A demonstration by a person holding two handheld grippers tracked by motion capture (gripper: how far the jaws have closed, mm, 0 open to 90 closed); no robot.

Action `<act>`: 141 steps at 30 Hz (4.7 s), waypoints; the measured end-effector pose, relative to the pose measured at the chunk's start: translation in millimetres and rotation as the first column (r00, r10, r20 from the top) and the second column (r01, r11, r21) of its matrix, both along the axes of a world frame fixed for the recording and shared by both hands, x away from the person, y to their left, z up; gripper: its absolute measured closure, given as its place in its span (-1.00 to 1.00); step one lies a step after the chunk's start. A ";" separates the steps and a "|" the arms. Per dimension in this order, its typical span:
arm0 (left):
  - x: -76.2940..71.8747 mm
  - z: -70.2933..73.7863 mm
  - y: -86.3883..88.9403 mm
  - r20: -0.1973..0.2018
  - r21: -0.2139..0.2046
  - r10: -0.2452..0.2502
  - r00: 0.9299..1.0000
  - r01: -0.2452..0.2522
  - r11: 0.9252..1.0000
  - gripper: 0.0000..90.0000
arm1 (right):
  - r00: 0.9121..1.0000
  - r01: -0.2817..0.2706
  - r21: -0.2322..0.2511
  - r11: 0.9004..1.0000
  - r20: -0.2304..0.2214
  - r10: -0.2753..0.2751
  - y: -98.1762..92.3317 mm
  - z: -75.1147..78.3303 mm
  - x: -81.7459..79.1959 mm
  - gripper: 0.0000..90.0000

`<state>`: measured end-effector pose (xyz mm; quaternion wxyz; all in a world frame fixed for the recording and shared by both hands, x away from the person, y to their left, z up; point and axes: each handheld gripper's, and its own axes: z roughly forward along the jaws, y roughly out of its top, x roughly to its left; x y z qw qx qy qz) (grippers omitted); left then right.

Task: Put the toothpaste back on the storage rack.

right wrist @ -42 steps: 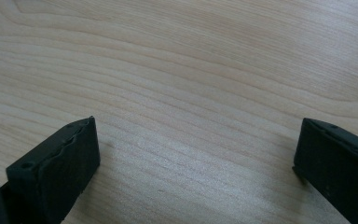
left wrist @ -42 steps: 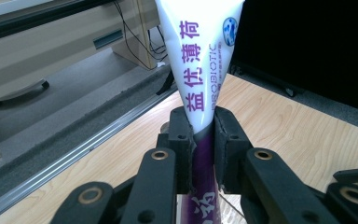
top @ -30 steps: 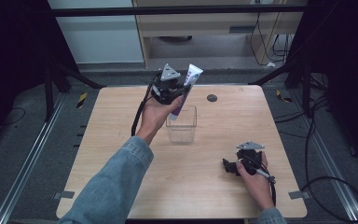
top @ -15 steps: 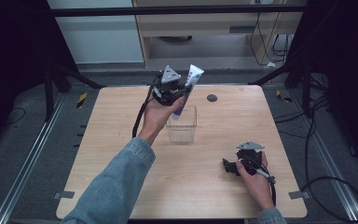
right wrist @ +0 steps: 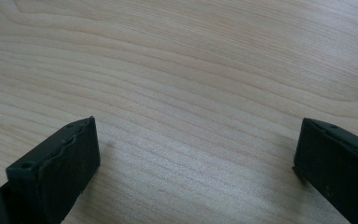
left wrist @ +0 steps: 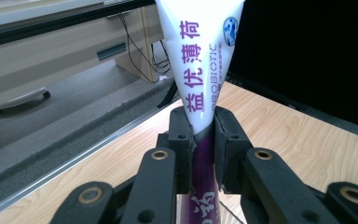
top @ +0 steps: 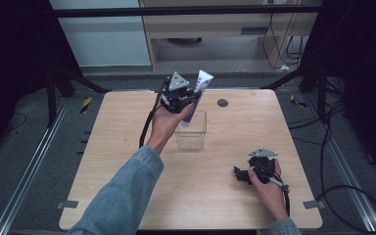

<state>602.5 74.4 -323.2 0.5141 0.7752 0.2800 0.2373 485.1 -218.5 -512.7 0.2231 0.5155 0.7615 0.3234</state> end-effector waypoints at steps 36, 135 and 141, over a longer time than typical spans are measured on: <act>1.8 -32.0 2.5 -0.017 0.002 -0.011 1.000 0.011 1.000 0.74 | 1.000 0.000 0.006 1.000 -0.002 0.000 0.2 0.2 -0.2 -0.99; 16.2 -81.3 1.7 -0.185 0.133 0.041 0.982 -0.017 0.991 0.73 | 1.000 0.001 0.003 1.000 -0.001 -0.001 0.2 -0.1 0.0 -0.99; 18.4 -80.8 -1.6 -0.194 0.142 0.045 0.980 -0.017 0.990 0.73 | 1.000 0.003 0.009 1.000 -0.005 -0.002 0.5 0.2 -0.3 -0.99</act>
